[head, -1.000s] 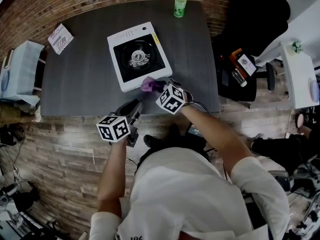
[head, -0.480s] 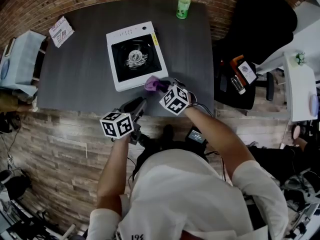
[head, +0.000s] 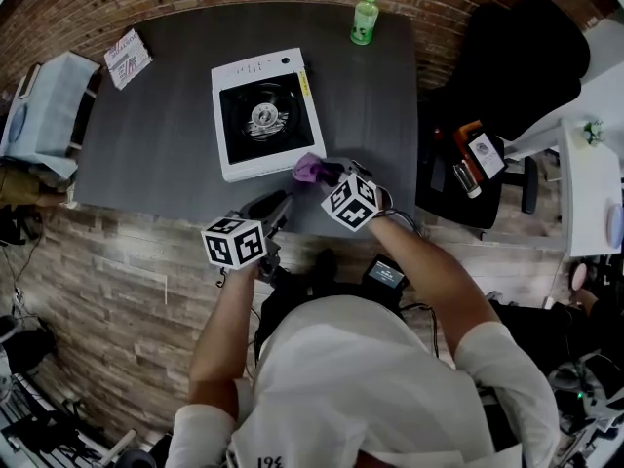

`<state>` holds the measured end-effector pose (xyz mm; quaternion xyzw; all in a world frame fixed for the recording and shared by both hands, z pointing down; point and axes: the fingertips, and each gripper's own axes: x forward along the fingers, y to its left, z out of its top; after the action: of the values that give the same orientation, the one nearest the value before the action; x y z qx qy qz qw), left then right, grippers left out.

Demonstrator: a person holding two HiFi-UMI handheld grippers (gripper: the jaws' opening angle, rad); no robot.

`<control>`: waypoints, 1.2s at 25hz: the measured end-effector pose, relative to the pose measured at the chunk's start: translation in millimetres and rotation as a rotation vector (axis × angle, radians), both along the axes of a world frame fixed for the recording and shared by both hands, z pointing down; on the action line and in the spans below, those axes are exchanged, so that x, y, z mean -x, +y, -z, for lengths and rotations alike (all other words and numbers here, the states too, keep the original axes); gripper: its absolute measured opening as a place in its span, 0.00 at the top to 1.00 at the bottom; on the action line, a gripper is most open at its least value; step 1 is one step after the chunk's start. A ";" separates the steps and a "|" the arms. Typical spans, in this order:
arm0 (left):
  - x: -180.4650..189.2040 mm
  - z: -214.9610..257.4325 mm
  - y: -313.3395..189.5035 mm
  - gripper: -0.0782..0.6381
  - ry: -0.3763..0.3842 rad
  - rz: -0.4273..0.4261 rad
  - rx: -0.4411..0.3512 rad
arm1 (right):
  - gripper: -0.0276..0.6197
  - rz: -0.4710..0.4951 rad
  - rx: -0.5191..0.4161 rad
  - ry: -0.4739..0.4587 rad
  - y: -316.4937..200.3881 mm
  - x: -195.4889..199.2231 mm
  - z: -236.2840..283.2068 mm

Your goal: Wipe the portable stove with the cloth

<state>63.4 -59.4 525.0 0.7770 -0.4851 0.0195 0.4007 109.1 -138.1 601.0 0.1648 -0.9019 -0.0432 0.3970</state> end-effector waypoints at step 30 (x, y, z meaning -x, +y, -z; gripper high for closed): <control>151.6 15.9 -16.1 0.75 0.058 -0.083 -0.096 | 0.82 -0.359 -0.260 0.223 -93.9 -33.3 90.9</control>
<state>-88.2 -75.5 509.1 0.8148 -0.4413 -0.0096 0.3758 142.4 -231.9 510.1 0.3661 -0.7957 -0.1057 0.4708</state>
